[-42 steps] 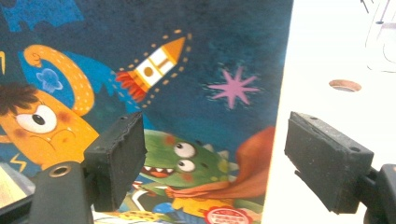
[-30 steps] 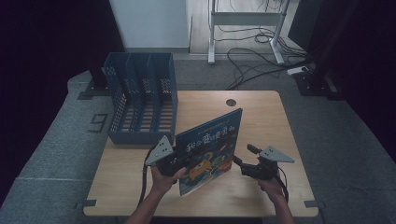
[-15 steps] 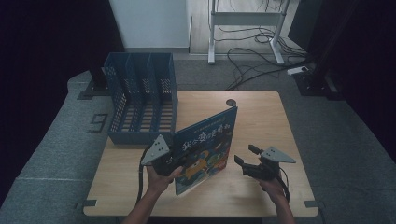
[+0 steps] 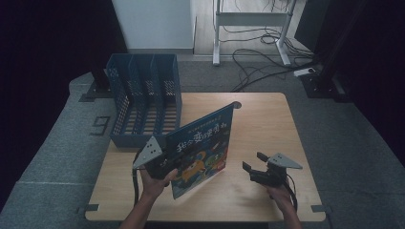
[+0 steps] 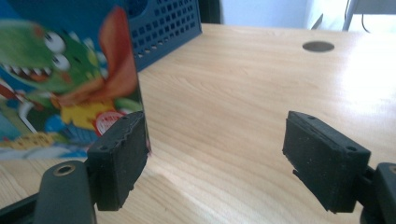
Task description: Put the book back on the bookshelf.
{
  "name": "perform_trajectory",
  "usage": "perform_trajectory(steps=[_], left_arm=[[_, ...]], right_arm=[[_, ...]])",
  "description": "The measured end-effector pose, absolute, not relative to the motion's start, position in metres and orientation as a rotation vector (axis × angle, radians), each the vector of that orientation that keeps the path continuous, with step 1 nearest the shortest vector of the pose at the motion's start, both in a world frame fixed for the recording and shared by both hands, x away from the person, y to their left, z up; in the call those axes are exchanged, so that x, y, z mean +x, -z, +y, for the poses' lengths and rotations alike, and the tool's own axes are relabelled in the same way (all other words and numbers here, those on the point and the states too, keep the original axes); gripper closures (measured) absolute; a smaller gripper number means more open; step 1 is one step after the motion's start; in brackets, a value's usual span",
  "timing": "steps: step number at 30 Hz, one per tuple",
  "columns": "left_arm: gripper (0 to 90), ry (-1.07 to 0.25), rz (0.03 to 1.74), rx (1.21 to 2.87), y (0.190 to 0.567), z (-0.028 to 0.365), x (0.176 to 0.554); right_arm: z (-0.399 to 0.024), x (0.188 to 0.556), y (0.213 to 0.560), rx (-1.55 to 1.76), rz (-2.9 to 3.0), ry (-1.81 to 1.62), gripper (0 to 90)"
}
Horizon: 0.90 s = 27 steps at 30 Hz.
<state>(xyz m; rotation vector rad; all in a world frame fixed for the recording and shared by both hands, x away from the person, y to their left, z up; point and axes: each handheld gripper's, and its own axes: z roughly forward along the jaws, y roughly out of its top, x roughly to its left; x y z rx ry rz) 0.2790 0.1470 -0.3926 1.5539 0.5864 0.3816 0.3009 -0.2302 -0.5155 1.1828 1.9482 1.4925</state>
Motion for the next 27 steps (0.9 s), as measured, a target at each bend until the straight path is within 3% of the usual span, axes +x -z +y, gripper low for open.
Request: perform_trajectory(steps=[27], left_arm=[[82.0,-0.454,0.616,1.53,0.361,0.174,0.276]], right_arm=[[-0.234,0.312,0.552,1.446,2.003,-1.182,23.9]])
